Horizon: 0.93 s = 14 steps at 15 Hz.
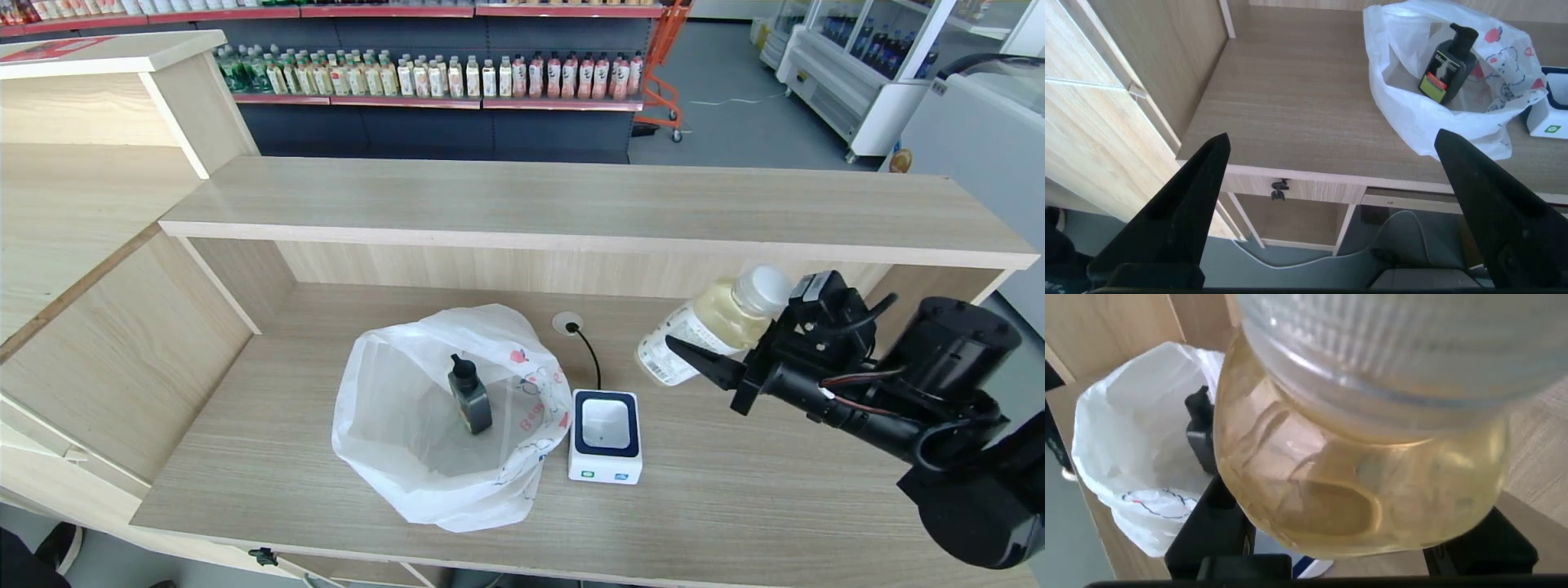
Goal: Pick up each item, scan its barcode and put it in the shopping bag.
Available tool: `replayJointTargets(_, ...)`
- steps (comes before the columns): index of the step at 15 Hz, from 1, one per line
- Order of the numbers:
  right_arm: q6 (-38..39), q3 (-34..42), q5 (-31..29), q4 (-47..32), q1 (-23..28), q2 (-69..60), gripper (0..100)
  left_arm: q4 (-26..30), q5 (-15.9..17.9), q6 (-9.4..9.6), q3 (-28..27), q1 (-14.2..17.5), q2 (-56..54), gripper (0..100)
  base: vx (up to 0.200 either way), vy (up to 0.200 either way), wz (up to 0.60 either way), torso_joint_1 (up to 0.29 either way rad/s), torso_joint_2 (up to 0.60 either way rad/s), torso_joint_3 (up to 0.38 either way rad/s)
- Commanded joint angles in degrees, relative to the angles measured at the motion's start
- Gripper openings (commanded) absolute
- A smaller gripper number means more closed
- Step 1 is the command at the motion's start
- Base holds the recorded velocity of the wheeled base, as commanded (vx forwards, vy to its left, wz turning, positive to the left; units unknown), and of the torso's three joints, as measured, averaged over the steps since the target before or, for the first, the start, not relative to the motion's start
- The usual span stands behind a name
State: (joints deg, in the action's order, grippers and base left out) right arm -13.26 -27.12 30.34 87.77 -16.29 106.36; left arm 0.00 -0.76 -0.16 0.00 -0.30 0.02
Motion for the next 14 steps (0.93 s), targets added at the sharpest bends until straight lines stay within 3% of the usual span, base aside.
replayJointTargets(1,11.9,2.4,-12.6,-0.6,-8.6,-8.0,0,0.0,0.0,-0.02,0.0,0.0,0.0,100,0.0,0.0,0.0,0.0,0.0,0.0)
replayJointTargets(6,25.4,2.2,-14.9,-5.1,-14.5,-5.6,0,0.0,0.0,-0.02,0.0,0.0,0.0,100,0.0,0.0,0.0,0.0,0.0,0.0)
replayJointTargets(14,27.5,0.6,-14.8,-4.5,-14.7,0.5,0,0.0,0.0,0.07,0.0,0.0,0.0,100,0.0,0.0,0.0,0.0,0.0,0.0)
